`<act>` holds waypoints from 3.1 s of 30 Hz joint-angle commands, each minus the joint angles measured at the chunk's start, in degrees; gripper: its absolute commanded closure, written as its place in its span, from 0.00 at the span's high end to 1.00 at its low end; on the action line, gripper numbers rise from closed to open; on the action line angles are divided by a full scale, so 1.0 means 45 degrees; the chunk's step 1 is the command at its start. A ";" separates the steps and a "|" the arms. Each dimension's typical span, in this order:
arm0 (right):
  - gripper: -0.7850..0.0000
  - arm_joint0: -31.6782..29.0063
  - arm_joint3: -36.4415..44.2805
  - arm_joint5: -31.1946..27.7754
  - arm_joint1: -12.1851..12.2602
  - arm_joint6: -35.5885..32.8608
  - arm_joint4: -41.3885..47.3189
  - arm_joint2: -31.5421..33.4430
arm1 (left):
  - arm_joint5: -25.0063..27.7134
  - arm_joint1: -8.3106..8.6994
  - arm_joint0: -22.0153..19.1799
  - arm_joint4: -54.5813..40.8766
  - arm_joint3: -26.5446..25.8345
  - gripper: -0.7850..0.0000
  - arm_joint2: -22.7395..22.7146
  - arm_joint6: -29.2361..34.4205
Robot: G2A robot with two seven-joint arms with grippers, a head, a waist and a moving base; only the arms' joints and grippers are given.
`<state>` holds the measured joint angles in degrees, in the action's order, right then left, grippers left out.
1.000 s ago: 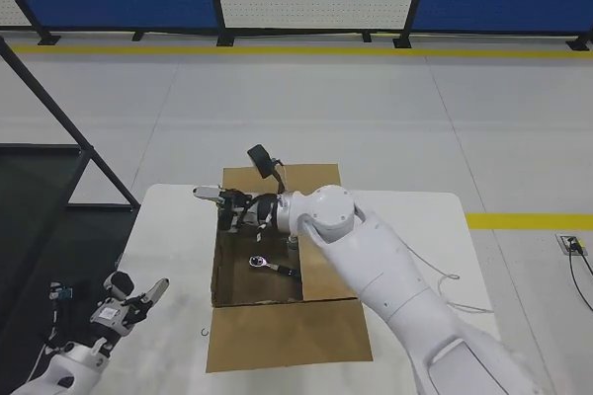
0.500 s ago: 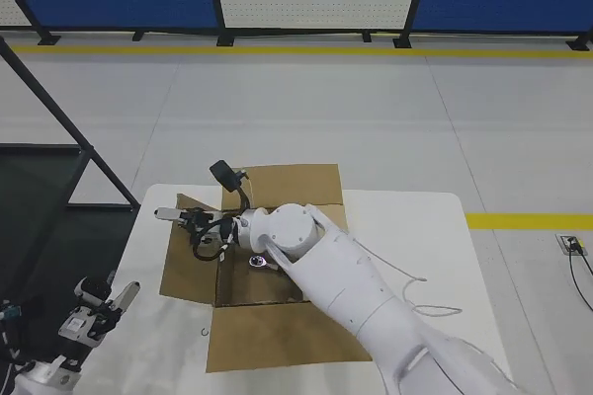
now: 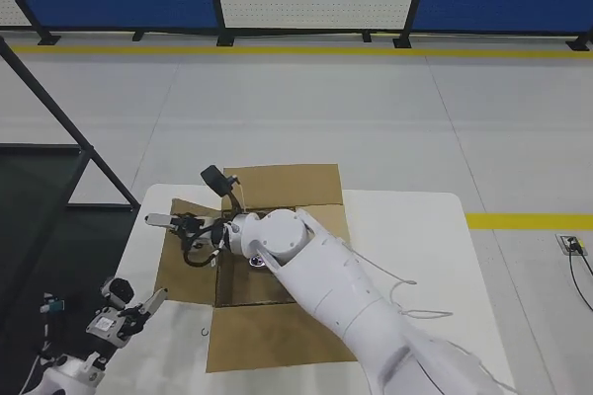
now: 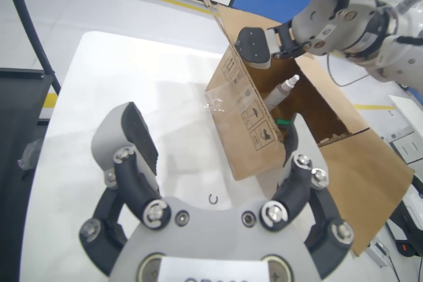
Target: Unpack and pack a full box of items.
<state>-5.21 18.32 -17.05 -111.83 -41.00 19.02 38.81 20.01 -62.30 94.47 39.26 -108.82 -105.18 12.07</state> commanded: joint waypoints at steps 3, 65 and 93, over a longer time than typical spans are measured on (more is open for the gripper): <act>1.00 0.0272 -0.0348 -0.0808 0.0112 0.0137 -0.0062 0.0305 | -0.0130 -0.0019 -0.0238 0.0301 0.0370 1.00 0.0309 -0.0074; 1.00 -0.5905 1.1118 -0.0085 0.6723 -0.6321 0.1338 0.6824 | -0.0573 -0.0016 -0.0772 0.0766 0.1157 1.00 0.0063 0.0212; 1.00 -0.5874 1.0964 -0.0131 0.6994 -0.6566 0.1679 0.6487 | -0.1275 -0.0064 -0.1802 0.1972 0.2583 1.00 0.1024 0.0374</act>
<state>-31.75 67.61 -17.67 -80.38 -70.63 26.57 68.13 14.35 -62.57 86.41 47.97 -97.23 -100.73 13.80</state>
